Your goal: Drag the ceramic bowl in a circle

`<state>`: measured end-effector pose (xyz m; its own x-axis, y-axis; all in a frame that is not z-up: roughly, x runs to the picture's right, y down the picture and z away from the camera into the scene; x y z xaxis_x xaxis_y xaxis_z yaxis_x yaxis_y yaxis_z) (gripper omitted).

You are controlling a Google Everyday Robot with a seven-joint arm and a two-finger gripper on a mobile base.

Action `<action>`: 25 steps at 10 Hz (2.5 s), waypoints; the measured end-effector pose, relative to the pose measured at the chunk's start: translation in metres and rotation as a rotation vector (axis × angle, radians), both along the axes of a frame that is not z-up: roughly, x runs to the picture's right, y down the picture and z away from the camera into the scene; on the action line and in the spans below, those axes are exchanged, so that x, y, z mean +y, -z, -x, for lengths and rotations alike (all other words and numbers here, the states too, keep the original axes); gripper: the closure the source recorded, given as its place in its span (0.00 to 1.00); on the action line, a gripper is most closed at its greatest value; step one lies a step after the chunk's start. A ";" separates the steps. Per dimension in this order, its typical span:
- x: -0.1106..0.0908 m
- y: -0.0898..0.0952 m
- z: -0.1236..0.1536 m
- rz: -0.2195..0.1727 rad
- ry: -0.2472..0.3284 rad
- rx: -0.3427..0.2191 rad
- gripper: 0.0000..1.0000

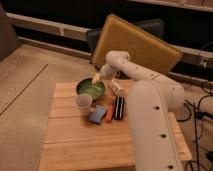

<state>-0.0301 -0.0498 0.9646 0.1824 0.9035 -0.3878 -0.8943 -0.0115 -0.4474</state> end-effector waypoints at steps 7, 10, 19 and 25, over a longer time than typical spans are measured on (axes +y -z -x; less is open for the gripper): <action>0.024 -0.014 -0.019 0.085 0.003 0.029 0.35; 0.035 -0.020 -0.023 0.128 0.011 0.050 0.52; 0.006 -0.016 -0.030 0.080 0.085 0.106 1.00; 0.003 -0.003 -0.084 0.104 0.114 0.259 1.00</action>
<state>0.0540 -0.0468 0.9672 0.1632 0.8360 -0.5238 -0.9766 0.0615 -0.2061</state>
